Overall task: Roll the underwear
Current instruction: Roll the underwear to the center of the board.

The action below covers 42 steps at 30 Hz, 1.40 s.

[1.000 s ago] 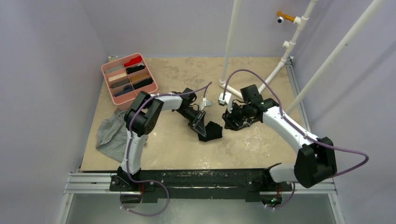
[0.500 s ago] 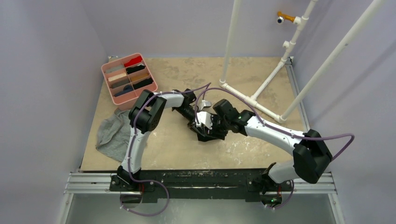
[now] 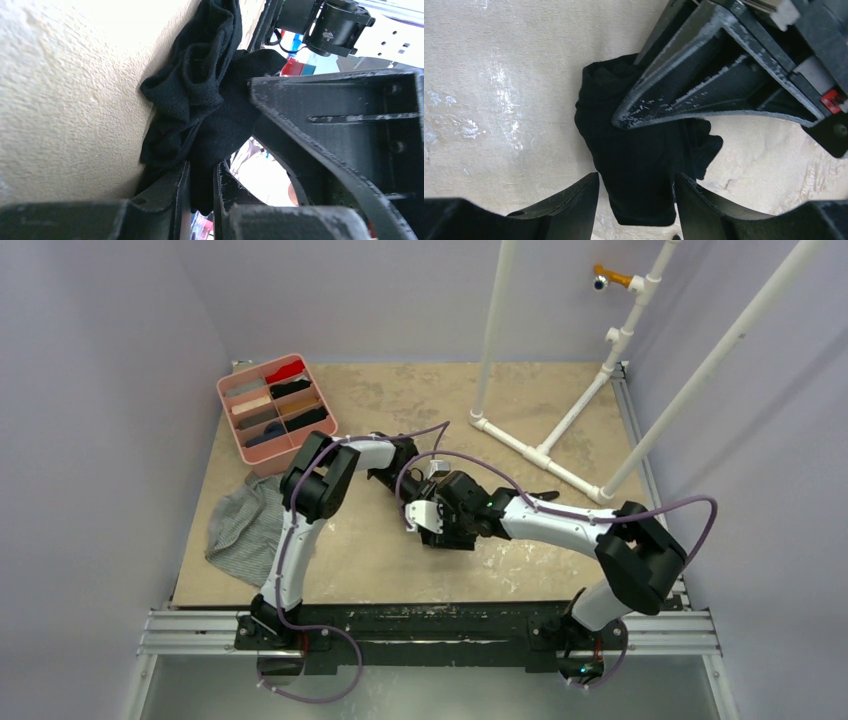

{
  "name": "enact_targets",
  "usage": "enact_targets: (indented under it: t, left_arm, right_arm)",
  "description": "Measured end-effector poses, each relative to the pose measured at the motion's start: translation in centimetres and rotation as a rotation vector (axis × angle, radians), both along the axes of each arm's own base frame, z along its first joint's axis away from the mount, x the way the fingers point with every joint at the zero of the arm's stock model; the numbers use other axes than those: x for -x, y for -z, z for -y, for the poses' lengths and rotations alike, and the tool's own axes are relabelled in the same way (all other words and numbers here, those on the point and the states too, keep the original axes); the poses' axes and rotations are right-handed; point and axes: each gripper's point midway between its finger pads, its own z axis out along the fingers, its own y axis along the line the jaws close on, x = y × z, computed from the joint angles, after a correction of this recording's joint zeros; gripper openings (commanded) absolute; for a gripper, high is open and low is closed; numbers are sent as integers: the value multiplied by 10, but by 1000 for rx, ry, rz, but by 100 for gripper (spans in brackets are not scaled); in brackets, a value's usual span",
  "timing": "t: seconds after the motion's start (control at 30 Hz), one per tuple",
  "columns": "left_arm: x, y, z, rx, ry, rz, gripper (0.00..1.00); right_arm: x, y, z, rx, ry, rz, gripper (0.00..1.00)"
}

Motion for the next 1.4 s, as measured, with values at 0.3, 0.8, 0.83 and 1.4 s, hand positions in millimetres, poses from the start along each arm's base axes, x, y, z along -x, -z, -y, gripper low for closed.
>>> enact_targets:
  t: [0.3,0.8,0.83,1.4]
  left_arm:
    - [1,0,-1,-9,3,-13,0]
    - [-1,-4,-4,-18,2,-10,49]
    - [-1,-5,-5,-18,2,-5,52]
    - [-39,-13,-55,-142,-79,130,58]
  right_arm:
    - [4,20,-6,35,-28,-22,40]
    - [11,25,-10,61,-50,-88,0]
    - [12,26,-10,63,-50,-94,0]
    - [17,30,-23,24,-45,-171,0]
